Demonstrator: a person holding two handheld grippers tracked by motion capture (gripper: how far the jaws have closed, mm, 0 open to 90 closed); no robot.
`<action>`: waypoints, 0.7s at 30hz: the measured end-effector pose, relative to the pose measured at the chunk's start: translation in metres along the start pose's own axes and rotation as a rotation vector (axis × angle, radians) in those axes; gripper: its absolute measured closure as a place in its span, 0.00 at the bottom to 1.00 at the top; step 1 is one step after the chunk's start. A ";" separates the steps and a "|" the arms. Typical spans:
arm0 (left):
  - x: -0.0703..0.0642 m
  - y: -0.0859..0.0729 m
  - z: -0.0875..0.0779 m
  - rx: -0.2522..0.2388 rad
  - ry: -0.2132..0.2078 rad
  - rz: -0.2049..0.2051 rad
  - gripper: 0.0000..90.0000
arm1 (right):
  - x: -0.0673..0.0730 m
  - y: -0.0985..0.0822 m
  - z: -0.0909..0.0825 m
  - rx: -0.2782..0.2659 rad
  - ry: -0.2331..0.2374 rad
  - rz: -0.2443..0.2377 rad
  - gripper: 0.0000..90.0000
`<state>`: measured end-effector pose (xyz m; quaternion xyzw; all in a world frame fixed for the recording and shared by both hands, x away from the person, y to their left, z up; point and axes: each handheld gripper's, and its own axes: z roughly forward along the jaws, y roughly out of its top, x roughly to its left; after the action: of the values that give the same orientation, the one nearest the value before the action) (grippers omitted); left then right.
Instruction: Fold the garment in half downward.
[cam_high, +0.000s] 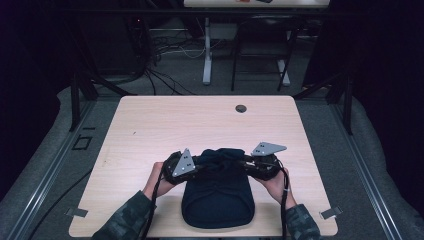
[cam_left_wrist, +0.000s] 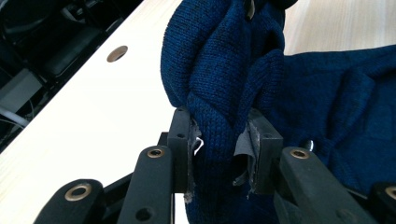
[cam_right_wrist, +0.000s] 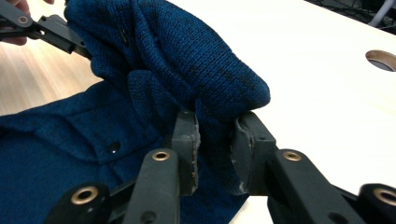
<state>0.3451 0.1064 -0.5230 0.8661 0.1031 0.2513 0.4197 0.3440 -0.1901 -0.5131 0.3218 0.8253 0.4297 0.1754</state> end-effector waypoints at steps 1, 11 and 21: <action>0.000 0.000 0.000 0.001 -0.002 -0.002 0.75 | 0.001 -0.001 -0.001 0.004 0.000 -0.006 0.81; -0.005 -0.005 -0.004 0.004 -0.041 -0.042 0.70 | 0.008 -0.007 -0.006 0.010 0.004 -0.032 0.83; -0.009 -0.008 -0.007 0.009 -0.058 -0.053 0.69 | 0.018 -0.014 -0.011 0.021 0.009 -0.044 0.85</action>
<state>0.3340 0.1124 -0.5289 0.8720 0.1148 0.2144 0.4248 0.3193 -0.1900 -0.5183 0.3036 0.8372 0.4187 0.1777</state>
